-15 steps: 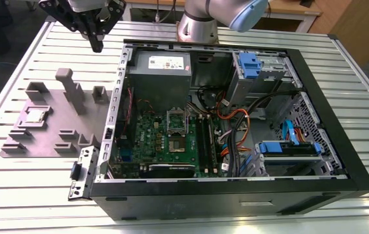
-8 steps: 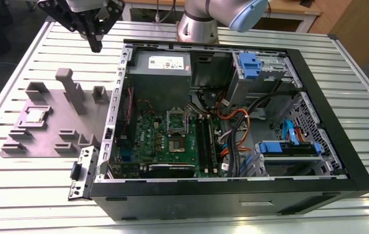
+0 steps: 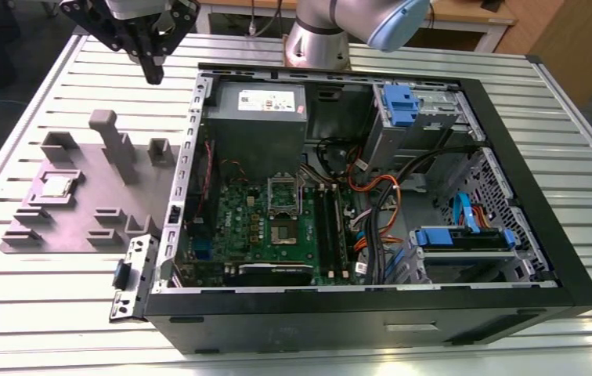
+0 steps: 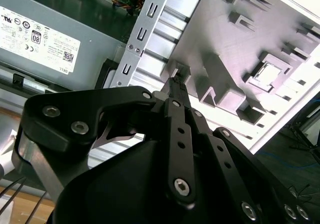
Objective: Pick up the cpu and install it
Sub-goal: 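Reach for the cpu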
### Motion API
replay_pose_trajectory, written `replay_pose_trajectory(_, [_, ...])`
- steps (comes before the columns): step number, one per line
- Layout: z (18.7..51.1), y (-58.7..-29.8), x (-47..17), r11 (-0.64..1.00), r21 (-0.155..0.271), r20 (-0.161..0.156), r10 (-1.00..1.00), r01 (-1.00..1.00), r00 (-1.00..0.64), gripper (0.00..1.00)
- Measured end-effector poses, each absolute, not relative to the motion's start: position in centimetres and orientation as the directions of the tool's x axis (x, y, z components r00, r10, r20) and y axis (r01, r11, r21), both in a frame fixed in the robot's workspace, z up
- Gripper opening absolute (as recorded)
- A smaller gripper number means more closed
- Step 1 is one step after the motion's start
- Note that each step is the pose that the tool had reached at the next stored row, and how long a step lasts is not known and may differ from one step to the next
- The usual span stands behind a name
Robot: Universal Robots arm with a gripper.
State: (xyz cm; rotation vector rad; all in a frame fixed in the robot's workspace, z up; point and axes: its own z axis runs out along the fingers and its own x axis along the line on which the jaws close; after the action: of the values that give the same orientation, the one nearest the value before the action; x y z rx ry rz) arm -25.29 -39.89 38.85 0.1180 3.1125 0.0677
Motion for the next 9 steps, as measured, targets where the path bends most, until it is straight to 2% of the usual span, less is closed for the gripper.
replay_pose_trajectory(9, [38.8,-39.9,-26.6,0.996,0.044,-0.024,0.076,0.075,-0.997,0.11])
